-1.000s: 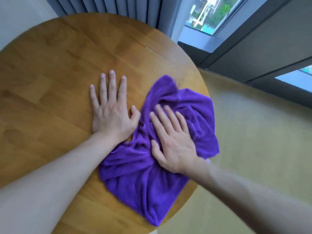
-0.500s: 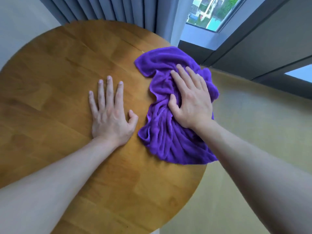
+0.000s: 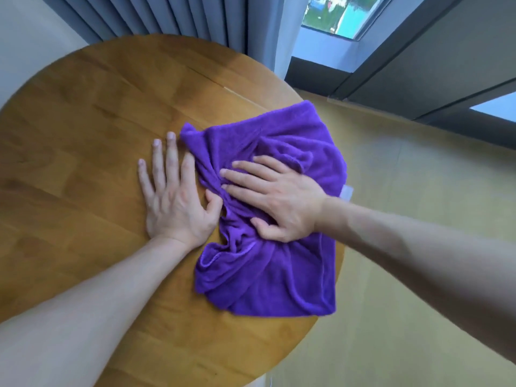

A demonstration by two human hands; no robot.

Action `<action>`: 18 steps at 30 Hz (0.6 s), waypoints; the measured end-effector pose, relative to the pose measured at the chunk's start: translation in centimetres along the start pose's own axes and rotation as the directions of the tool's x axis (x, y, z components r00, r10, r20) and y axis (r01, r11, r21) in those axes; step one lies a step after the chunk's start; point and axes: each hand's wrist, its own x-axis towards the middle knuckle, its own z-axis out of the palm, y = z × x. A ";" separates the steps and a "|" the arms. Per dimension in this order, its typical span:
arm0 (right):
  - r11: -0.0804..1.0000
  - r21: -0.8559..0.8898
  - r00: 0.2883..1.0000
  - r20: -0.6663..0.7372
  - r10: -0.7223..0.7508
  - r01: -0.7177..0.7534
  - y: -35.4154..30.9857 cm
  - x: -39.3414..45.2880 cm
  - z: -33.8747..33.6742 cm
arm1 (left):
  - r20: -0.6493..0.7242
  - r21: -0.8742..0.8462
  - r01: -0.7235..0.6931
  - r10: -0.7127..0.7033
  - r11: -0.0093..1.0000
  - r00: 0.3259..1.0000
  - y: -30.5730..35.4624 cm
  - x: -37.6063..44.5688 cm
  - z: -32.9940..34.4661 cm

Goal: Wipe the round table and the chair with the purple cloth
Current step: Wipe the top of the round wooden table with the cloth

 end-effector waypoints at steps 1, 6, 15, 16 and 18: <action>1.000 0.017 0.999 -0.026 0.023 -0.023 0.4 0.3 -0.2 | -0.002 -0.005 0.001 -0.001 1.000 1.000 0.0 0.0 0.1; 0.886 0.132 0.853 -0.241 0.464 -0.444 -0.1 1.3 -0.3 | -0.012 -0.016 0.001 -0.002 1.000 1.000 -0.1 -0.3 0.2; 0.536 0.228 0.502 -0.192 0.844 -0.813 -5.4 3.2 0.2 | 0.018 -0.042 0.012 -0.011 0.999 1.000 -0.1 0.0 -0.4; 0.536 0.230 0.505 -0.183 0.844 -0.812 -6.0 2.7 0.5 | 0.012 -0.044 0.012 -0.011 0.999 1.000 -0.2 -0.1 -0.3; 0.576 0.215 0.550 -0.173 0.817 -0.788 -6.8 1.4 1.0 | -0.003 -0.054 0.014 -0.014 0.998 1.000 -0.2 -0.1 -0.1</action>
